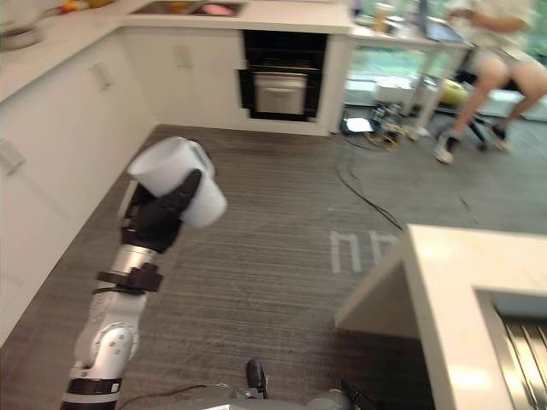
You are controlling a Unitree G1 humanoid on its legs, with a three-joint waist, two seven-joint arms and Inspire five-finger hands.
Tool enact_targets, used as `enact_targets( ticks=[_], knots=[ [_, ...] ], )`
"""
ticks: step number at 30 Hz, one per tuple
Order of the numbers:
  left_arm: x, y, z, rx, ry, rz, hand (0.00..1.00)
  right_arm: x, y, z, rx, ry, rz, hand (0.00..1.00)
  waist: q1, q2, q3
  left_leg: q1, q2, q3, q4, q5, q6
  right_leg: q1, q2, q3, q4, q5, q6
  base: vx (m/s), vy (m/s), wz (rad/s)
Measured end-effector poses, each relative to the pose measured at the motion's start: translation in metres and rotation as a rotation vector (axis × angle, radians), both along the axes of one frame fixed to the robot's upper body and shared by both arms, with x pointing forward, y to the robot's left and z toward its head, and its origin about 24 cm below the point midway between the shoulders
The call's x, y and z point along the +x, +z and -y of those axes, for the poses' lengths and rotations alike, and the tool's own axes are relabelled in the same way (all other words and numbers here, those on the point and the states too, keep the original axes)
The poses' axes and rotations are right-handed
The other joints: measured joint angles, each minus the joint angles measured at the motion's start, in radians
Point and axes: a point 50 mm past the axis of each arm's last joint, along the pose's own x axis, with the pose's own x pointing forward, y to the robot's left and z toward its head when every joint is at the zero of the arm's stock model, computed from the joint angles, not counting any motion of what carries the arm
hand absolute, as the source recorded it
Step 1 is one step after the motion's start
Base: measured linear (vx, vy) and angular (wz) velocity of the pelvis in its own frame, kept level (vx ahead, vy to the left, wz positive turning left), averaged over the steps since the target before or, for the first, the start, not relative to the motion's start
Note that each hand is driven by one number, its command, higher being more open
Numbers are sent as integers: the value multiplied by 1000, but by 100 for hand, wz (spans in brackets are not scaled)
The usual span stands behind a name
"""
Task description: Walk over to the sink, pick up the cup, carry it to the dishwasher, place the cup inside the dishwasher, then close the dishwasher door
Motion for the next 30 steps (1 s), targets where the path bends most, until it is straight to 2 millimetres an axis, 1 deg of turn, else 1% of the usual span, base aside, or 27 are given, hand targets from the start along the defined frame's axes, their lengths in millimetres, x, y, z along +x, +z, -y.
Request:
enact_targets(
  ticks=[1, 2, 3, 4, 5, 6, 7, 8, 10, 11, 12, 13, 14, 15, 16, 17, 18, 19, 21, 23, 25, 27, 29, 30],
  knots=[
    [3, -6, 13, 9, -52, -24, 0, -3, -1, -2, 4, -11, -14, 100, 4, -7, 18, -6, -37, -55, 67, -53, 3, -7, 28, 78, -55, -71, 51, 199, -47, 171],
    [2, -11, 18, 29, -72, -52, 0, -6, -2, -3, 11, -12, -30, 100, 5, -3, 14, 5, -61, -86, 56, -56, 8, -39, 43, 114, -112, -99, 70, 231, -35, 160],
    [1, -14, 23, 55, -98, -64, 0, -2, -3, -5, 16, -16, -28, 100, 3, 19, 13, 18, -58, -98, 25, -64, 15, -100, 95, 160, -172, -112, 79, 170, -1, 110],
    [1, -15, 24, 65, -103, -72, 0, 1, -4, -7, 27, -29, -24, 100, -1, 28, 13, 29, -48, -88, 10, -75, -15, -133, 120, 200, -208, -110, 83, 244, -39, 121],
    [2, -14, 25, 89, -113, -74, 0, 8, -5, -14, 47, -44, -12, 100, -8, 8, 11, 0, -33, -74, 97, -100, -63, -180, 126, 248, -300, -77, 94, 237, -98, 109],
    [4, -8, 29, 97, -129, -53, 0, 8, -6, -15, 54, -56, -11, 100, -12, 10, 14, -7, -24, -104, 132, -123, -15, -196, 131, 248, -342, -37, 116, 279, -140, 88],
    [4, -11, 25, 116, -114, -75, 0, 10, -6, -16, 59, -41, -16, 100, 9, -23, 13, 49, -45, -103, 111, -131, -1, -196, 106, 249, -394, 17, 132, 202, -141, 36],
    [3, -14, 25, 119, -105, -91, 0, 10, -6, -16, 57, -24, -16, 100, 13, -25, 2, 67, -47, -106, 99, -135, -8, -191, 110, 239, -423, 41, 124, 314, -137, 15],
    [3, -13, 26, 113, -108, -89, 0, 12, -5, -18, 65, -14, -7, 100, 20, -18, -53, 118, -32, -125, 30, -132, -14, -162, 139, 184, -552, 63, 103, 317, -100, 12],
    [4, -12, 26, 111, -109, -85, 0, 15, -5, -19, 69, -11, -5, 100, 20, -18, -57, 133, -30, -129, 16, -131, -18, -147, 152, 171, -593, 76, 93, 363, -96, 4],
    [8, -10, 26, 118, -111, -79, 0, 17, -6, -20, 78, -10, -8, 100, 6, -11, -66, 153, -26, -127, 6, -138, -43, -87, 173, 172, -697, 182, 64, 355, -93, 4],
    [9, -10, 26, 117, -110, -82, 0, 17, -5, -18, 74, -10, -8, 100, 0, -5, -74, 154, -22, -121, 15, -144, -60, -66, 173, 170, -725, 194, 63, 407, -53, -4],
    [13, -12, 25, 127, -109, -90, 0, 22, -5, -17, 78, -25, 8, 100, 3, -17, -68, 120, -28, -94, 93, -159, -128, -40, 138, 172, -750, 204, 53, 269, 20, -9],
    [17, -15, 26, 141, -118, -102, 0, 28, -5, -16, 90, -53, 19, 100, 1, -40, -56, 92, -29, -57, 137, -210, -108, -14, 98, 189, -771, 205, 53, 254, 6, -12],
    [18, -15, 26, 148, -124, -107, 0, 28, -6, -16, 100, -77, 17, 100, -1, -43, -52, 93, -16, -53, 93, -204, -115, -6, 84, 191, -774, 205, 54, 135, -22, -5],
    [19, -16, 27, 158, -130, -116, 0, 33, -5, -14, 108, -107, 33, 100, -8, -29, -48, 120, 43, -43, -76, -119, -171, 0, 87, 182, -775, 200, 60, 98, -23, -2],
    [19, -17, 27, 157, -130, -118, 0, 35, -5, -13, 112, -117, 44, 100, -15, -20, -47, 130, 72, 1, -110, -25, -167, 10, 89, 181, -776, 192, 72, 93, 53, -16],
    [20, -22, 25, 151, -123, -141, 0, 36, -5, -15, 129, -118, 55, 100, -13, -16, -50, 159, 65, 20, -132, -10, -143, 16, 86, 189, -772, 189, 75, 103, 75, -23],
    [21, -23, 22, 162, -118, -149, 0, 39, -5, -20, 160, -107, 84, 100, -15, -18, -52, 174, 64, 36, -142, -15, -147, 10, 90, 189, -761, 190, 75, 58, 47, -30],
    [21, -23, 17, 180, -108, -150, 0, 41, -5, -24, 187, -100, 111, 100, -18, -18, -52, 184, 64, 64, -149, -23, -145, 6, 93, 197, -764, 190, 75, 13, 16, -38],
    [22, -23, 14, 180, -95, -151, 0, 40, -5, -25, 198, -88, 120, 100, -28, -17, -53, 193, 66, 87, -152, -27, -147, 6, 96, 208, -771, 189, 74, -4, -5, -41],
    [23, -24, 11, 178, -80, -152, 0, 38, -4, -27, 210, -84, 132, 100, -31, -15, -55, 200, 70, 112, -153, -33, -149, 6, 101, 212, -784, 189, 74, -23, -27, -41],
    [24, -30, 11, 172, -71, -171, 0, 31, -4, -27, 215, -89, 127, 100, -55, -9, -58, 202, 76, 116, -154, -34, -151, 6, 107, 210, -791, 189, 74, -52, -62, -16],
    [24, -34, 13, 160, -71, -186, 0, 24, -5, -26, 212, -92, 133, 100, -59, -3, -60, 209, 81, 116, -159, -36, -153, 6, 114, 212, -792, 189, 74, -53, -65, -6]
  ],
)
